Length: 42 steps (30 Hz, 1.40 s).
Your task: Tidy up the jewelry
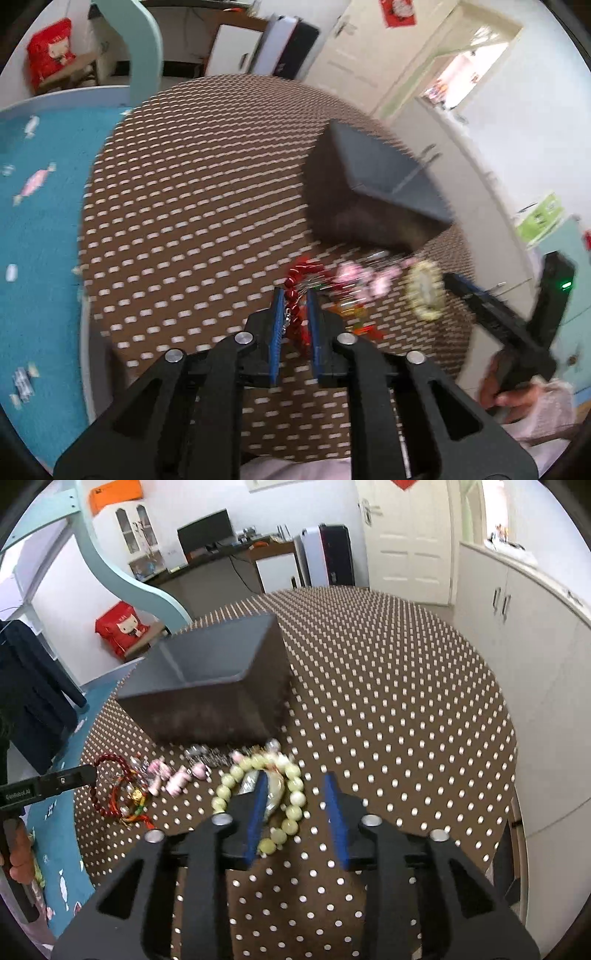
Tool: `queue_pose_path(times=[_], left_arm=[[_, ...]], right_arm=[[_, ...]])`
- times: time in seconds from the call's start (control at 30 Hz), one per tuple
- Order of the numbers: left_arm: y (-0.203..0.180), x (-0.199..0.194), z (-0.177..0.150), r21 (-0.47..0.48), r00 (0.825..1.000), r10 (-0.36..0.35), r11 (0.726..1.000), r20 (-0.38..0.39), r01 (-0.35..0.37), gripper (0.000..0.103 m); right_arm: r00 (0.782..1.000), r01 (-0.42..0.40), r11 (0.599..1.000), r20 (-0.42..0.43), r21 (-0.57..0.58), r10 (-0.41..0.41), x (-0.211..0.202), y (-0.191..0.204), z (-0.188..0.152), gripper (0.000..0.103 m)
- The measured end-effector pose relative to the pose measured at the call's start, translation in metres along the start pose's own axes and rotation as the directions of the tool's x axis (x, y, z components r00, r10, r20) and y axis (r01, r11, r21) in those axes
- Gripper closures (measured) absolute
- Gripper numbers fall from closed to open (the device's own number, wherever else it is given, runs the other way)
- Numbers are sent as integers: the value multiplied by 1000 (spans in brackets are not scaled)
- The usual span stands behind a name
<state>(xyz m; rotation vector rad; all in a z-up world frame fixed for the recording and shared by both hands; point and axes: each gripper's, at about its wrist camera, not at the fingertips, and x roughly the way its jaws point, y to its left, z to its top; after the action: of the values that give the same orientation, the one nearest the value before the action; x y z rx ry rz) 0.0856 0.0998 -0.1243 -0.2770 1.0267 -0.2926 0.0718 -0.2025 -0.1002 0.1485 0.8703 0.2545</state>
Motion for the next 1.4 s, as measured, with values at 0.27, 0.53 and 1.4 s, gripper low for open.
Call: queue_pose_path(times=[0.27,0.53,1.4], left_arm=[[-23,8,1,274,993,115,955,19,-116,59],[-43,34,-11,516,980,201,841,-16,-164,92],[22,-18,23,-19,949,-314,949,13,315,95]], right_arm=[[999,-26,1000,-40,-11,25,12,10,0,66],[999,-8,1000,-41,23,9,10,1,6,66],[997,38,999,-62,-4,-38,9,-2,8,67]])
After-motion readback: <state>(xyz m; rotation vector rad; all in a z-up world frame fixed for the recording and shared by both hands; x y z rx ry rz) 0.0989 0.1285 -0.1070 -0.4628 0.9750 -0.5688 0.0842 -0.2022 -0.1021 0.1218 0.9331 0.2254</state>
